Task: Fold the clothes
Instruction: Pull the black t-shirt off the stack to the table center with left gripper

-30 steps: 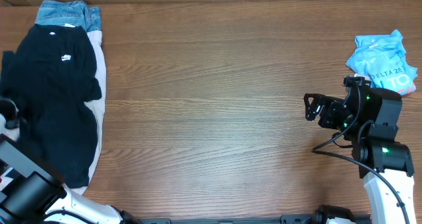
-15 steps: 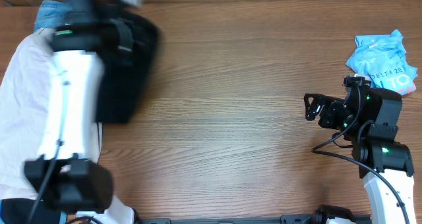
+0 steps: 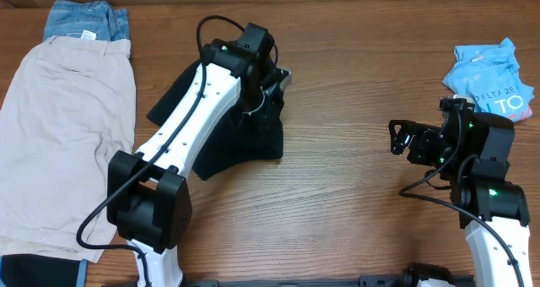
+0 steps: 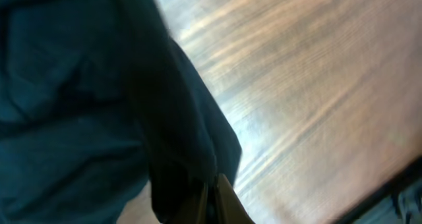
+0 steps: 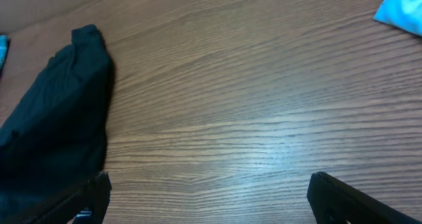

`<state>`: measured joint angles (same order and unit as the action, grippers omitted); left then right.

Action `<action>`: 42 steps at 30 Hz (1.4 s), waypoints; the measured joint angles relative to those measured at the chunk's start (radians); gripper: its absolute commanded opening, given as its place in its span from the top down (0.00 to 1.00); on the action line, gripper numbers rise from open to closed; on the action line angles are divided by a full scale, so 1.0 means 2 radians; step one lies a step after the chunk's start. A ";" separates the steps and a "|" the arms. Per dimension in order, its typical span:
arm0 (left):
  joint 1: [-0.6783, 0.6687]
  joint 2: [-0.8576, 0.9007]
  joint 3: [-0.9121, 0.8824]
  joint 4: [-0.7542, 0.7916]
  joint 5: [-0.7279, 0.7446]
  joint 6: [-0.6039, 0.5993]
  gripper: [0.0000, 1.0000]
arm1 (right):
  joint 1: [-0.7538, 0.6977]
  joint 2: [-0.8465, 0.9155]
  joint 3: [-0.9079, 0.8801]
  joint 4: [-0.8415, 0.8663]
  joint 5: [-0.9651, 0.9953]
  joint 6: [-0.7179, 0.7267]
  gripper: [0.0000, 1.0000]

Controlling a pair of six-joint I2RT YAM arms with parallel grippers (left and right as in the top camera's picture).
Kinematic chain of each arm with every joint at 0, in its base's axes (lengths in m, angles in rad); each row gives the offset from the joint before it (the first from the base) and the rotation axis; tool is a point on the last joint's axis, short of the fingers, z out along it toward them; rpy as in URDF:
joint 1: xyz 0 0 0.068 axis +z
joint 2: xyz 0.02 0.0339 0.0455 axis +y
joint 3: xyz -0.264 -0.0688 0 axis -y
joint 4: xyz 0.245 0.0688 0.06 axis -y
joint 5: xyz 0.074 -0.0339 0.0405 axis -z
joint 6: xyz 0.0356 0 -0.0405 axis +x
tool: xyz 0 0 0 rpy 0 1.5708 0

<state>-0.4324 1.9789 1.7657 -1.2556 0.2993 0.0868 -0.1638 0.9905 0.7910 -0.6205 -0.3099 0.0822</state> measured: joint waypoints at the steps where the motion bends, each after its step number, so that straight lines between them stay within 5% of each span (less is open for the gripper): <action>1: 0.000 0.000 0.000 -0.007 0.003 0.011 0.94 | 0.000 0.000 0.000 0.000 0.000 0.000 0.00; 10: 0.021 0.000 0.000 -0.090 0.020 0.136 0.81 | 0.000 0.000 0.000 0.014 0.000 0.000 0.00; 17: 0.092 0.000 0.000 0.001 0.019 0.098 0.75 | 0.001 0.002 0.001 0.035 -0.004 0.000 0.00; 19: 0.127 0.000 0.000 0.022 0.017 0.058 0.60 | 0.008 0.010 0.006 0.031 -0.008 0.000 0.00; 23: 0.196 0.000 -0.004 0.046 0.027 -0.031 0.51 | 0.042 0.047 0.036 0.018 -0.013 -0.001 0.00; 26: 0.227 0.000 -0.023 0.048 0.034 -0.063 0.09 | 0.072 0.082 0.074 -0.002 -0.013 -0.001 0.00; 34: 0.216 0.000 -0.133 0.095 0.036 -0.099 0.08 | 0.135 0.153 0.140 -0.015 0.004 -0.004 0.00; 42: 0.214 0.000 -0.228 0.234 0.023 -0.113 0.11 | 0.145 0.171 0.140 -0.026 0.010 -0.026 0.00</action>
<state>-0.0051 1.9789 1.3106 -0.7879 0.3462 -0.1398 0.1265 1.3327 1.0714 -0.6727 -0.2905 0.0299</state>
